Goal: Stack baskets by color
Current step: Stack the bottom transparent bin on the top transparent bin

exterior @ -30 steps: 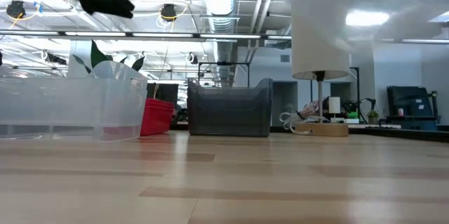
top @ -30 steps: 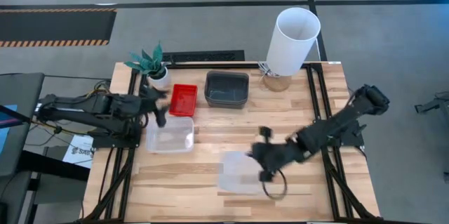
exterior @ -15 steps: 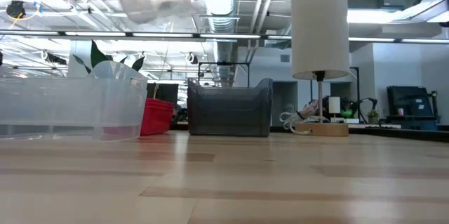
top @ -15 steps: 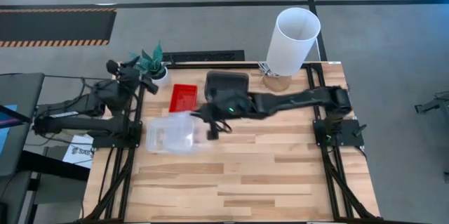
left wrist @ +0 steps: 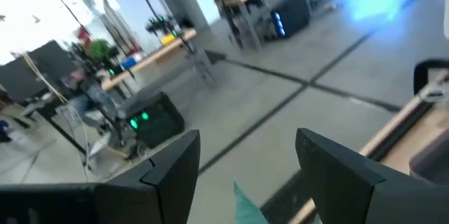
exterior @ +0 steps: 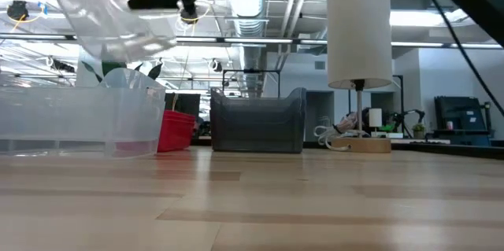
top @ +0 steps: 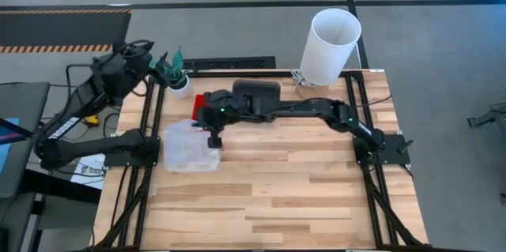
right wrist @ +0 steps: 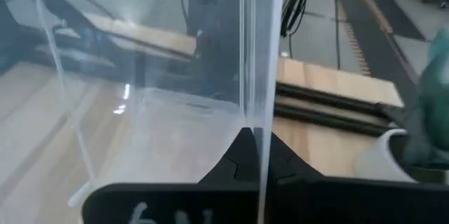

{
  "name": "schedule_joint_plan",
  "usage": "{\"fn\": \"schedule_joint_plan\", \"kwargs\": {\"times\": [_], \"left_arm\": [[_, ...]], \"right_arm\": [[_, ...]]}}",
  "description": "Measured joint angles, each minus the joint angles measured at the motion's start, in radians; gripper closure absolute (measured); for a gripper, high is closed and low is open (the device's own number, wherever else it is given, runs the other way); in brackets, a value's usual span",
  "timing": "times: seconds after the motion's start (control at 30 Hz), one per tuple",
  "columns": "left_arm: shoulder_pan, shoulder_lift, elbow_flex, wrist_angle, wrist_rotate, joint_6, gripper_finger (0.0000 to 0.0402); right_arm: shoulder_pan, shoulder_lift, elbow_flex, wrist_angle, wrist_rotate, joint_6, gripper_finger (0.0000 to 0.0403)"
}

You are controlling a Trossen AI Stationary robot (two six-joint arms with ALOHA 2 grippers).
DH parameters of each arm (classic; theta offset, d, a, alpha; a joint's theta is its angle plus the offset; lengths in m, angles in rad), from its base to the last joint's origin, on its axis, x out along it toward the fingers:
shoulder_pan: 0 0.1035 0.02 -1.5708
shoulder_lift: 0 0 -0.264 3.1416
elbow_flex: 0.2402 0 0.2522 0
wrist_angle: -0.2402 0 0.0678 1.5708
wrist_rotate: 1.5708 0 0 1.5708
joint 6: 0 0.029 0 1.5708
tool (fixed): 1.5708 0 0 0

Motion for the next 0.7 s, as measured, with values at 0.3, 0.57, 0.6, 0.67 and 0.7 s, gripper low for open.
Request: {"fn": "schedule_joint_plan", "kwargs": {"times": [0.3,0.57,0.6,0.67,0.7], "left_arm": [[0.108,0.066,0.011,-0.047,0.177,-0.011,0.0178],[0.147,0.079,0.011,-0.044,0.213,-0.011,0.0178],[0.152,0.079,0.011,-0.043,0.221,-0.011,0.0178],[0.160,0.079,0.011,-0.044,0.233,-0.011,0.0178],[0.163,0.079,0.011,-0.044,0.236,-0.013,0.0178]], "right_arm": [[-0.021,0.110,0.115,-0.111,-0.049,0.048,0.0403],[-0.048,0.116,0.117,-0.147,-0.073,0.079,0.0397],[-0.048,0.116,0.117,-0.149,-0.073,0.079,0.0395],[-0.048,0.116,0.117,-0.151,-0.073,0.079,0.0392],[-0.048,0.116,0.117,-0.151,-0.073,0.078,0.0390]]}}
